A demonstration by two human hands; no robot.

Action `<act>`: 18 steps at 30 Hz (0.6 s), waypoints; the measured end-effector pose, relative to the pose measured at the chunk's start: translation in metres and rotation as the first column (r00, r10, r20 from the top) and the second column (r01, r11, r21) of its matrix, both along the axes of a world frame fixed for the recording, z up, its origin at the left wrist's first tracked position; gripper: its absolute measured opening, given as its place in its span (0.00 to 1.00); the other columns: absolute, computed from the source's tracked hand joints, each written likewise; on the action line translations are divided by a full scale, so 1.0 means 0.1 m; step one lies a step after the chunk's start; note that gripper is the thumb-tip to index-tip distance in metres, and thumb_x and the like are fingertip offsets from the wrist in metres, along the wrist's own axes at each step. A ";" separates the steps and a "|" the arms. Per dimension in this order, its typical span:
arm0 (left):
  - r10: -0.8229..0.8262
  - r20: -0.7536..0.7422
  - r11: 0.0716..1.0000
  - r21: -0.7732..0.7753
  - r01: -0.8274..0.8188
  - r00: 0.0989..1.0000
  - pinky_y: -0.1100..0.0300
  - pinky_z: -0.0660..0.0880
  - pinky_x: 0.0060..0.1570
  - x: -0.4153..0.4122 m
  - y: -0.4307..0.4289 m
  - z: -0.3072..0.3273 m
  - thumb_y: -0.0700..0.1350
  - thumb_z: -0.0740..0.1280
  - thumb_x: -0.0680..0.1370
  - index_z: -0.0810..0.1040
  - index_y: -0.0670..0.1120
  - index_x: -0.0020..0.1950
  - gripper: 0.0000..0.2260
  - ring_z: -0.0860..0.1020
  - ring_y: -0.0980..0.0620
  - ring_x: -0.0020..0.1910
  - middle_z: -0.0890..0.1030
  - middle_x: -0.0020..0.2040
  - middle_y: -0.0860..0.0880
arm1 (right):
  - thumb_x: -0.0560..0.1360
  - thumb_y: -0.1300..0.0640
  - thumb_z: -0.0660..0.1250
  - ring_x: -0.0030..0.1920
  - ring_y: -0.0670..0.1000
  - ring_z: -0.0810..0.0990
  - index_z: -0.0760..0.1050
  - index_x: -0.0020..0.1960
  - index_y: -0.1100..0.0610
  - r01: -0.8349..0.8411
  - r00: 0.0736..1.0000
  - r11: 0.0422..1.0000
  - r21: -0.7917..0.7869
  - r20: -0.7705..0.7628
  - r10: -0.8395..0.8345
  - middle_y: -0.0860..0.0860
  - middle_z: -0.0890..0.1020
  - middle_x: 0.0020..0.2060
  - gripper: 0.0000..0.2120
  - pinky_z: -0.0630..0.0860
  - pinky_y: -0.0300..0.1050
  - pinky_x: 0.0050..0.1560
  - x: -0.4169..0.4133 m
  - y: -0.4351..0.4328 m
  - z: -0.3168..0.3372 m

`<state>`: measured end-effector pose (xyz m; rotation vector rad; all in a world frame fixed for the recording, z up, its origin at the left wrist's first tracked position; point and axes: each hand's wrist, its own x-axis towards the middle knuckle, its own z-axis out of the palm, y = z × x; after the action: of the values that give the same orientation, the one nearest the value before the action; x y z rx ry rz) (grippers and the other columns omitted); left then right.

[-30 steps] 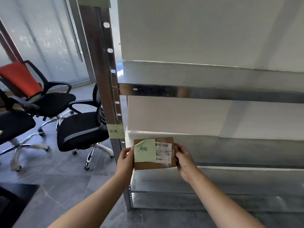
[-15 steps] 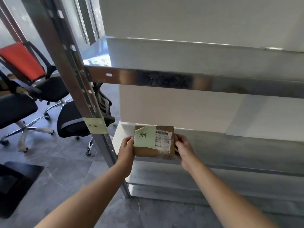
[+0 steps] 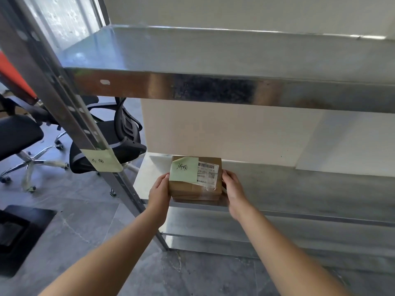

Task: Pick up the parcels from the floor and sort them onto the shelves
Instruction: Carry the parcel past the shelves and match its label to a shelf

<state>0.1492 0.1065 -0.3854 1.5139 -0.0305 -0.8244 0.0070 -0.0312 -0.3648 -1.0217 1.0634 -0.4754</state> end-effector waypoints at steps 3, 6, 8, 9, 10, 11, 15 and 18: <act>-0.021 0.008 1.000 0.019 0.021 1.000 0.46 0.75 0.67 0.04 -0.04 -0.04 0.50 0.60 0.84 0.80 0.50 0.63 0.13 0.77 0.44 0.65 0.81 0.64 0.43 | 0.82 0.49 0.61 0.58 0.54 0.81 0.75 0.57 0.50 -0.018 1.000 1.000 0.002 -0.007 0.018 0.53 0.83 0.56 0.08 0.75 0.60 0.65 -0.01 -0.03 -0.05; -0.028 0.017 0.999 0.040 0.027 0.999 0.46 0.74 0.68 0.03 -0.07 -0.06 0.50 0.59 0.84 0.80 0.49 0.66 0.15 0.77 0.44 0.64 0.81 0.62 0.43 | 0.82 0.47 0.61 0.59 0.54 0.81 0.75 0.57 0.50 -0.023 1.000 1.000 -0.009 -0.016 0.023 0.53 0.83 0.56 0.09 0.77 0.58 0.64 -0.01 -0.03 -0.08; -0.040 0.014 0.998 0.038 0.040 0.999 0.48 0.74 0.68 0.05 -0.07 -0.06 0.48 0.58 0.85 0.80 0.48 0.65 0.14 0.78 0.45 0.64 0.82 0.62 0.44 | 0.82 0.46 0.59 0.58 0.50 0.80 0.75 0.60 0.51 -0.041 0.999 0.998 -0.047 -0.028 0.040 0.50 0.83 0.55 0.12 0.78 0.49 0.57 -0.02 -0.01 -0.07; -0.051 0.010 0.998 0.031 0.051 0.999 0.49 0.75 0.68 0.06 -0.07 -0.07 0.47 0.58 0.85 0.80 0.47 0.64 0.13 0.78 0.45 0.63 0.82 0.61 0.44 | 0.83 0.47 0.57 0.56 0.47 0.80 0.74 0.61 0.52 -0.058 0.997 0.995 -0.079 -0.046 0.054 0.47 0.82 0.54 0.13 0.76 0.42 0.51 -0.03 0.00 -0.05; -0.066 -0.001 0.998 0.025 0.066 0.998 0.51 0.74 0.67 0.07 -0.06 -0.05 0.44 0.58 0.86 0.79 0.47 0.64 0.12 0.78 0.46 0.62 0.82 0.59 0.45 | 0.84 0.47 0.55 0.53 0.45 0.79 0.73 0.62 0.52 -0.075 0.995 0.990 -0.117 -0.075 0.066 0.46 0.81 0.53 0.14 0.73 0.38 0.47 -0.04 0.00 -0.03; -0.076 -0.014 0.997 0.018 0.077 0.997 0.52 0.74 0.67 0.09 -0.05 -0.02 0.43 0.57 0.86 0.78 0.48 0.64 0.12 0.78 0.47 0.61 0.82 0.58 0.46 | 0.85 0.48 0.53 0.53 0.45 0.78 0.73 0.62 0.53 -0.093 0.992 0.982 -0.163 -0.105 0.077 0.47 0.80 0.53 0.15 0.72 0.38 0.48 -0.05 0.01 -0.01; -0.132 0.014 0.990 0.046 0.131 0.991 0.51 0.69 0.73 0.15 0.00 0.13 0.43 0.56 0.86 0.75 0.47 0.71 0.15 0.74 0.46 0.69 0.79 0.68 0.46 | 0.85 0.53 0.52 0.59 0.50 0.78 0.75 0.62 0.57 -0.131 0.985 0.936 -0.327 -0.151 0.085 0.51 0.81 0.57 0.15 0.72 0.36 0.53 -0.04 0.04 0.12; -0.131 0.121 0.988 0.094 0.120 0.984 0.49 0.62 0.77 0.14 0.03 0.38 0.46 0.58 0.85 0.71 0.50 0.76 0.19 0.68 0.46 0.76 0.71 0.77 0.49 | 0.84 0.56 0.57 0.65 0.50 0.75 0.71 0.70 0.61 -0.119 0.988 0.929 -0.349 -0.133 0.076 0.52 0.77 0.65 0.17 0.70 0.32 0.56 -0.07 0.08 0.31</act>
<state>0.1630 0.1092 -0.3476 1.6580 -0.1883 -0.8369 -0.0001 -0.0234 -0.3341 -1.4334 1.0458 -0.5446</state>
